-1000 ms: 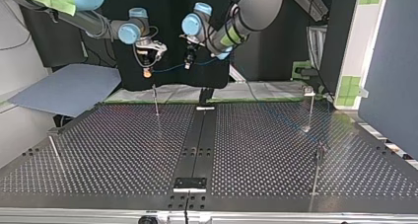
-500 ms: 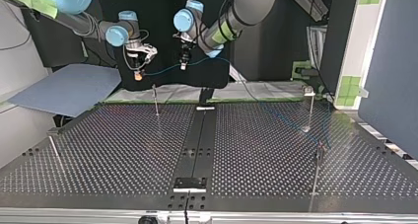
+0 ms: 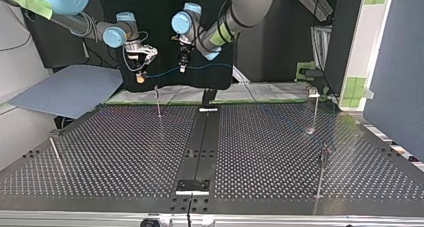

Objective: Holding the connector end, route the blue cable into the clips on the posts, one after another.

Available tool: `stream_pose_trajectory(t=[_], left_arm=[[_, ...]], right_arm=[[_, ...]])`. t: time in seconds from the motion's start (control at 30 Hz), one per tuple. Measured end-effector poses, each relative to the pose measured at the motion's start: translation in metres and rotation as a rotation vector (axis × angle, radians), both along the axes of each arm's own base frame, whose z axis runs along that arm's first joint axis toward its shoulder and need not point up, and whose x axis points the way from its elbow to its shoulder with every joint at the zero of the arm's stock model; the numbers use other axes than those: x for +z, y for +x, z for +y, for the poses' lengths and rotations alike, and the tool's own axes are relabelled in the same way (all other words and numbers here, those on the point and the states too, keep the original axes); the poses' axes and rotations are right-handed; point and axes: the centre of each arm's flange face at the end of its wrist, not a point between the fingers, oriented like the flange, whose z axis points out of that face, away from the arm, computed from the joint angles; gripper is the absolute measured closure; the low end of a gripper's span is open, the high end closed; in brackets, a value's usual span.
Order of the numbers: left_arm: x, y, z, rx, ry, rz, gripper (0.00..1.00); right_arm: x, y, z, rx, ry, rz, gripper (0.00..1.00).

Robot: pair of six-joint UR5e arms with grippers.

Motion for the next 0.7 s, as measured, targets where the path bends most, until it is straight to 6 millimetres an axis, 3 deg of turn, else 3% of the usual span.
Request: stream_pose_trajectory(t=[0.17, 0.5, 0.7], left_arm=[[-0.01, 0.009, -0.007, 0.005, -0.002, -0.002, 1.0], [0.005, 0.035, -0.026, 0.004, -0.101, -0.05, 1.0], [-0.015, 0.034, -0.034, -0.002, -0.097, -0.02, 1.0]], right_arm=[[0.007, -0.002, -0.004, 0.019, -0.009, -0.01, 1.0], [0.022, -0.012, -0.014, 0.005, -0.017, -0.02, 1.0], [0.022, -0.02, -0.018, -0.013, -0.013, -0.033, 1.0]])
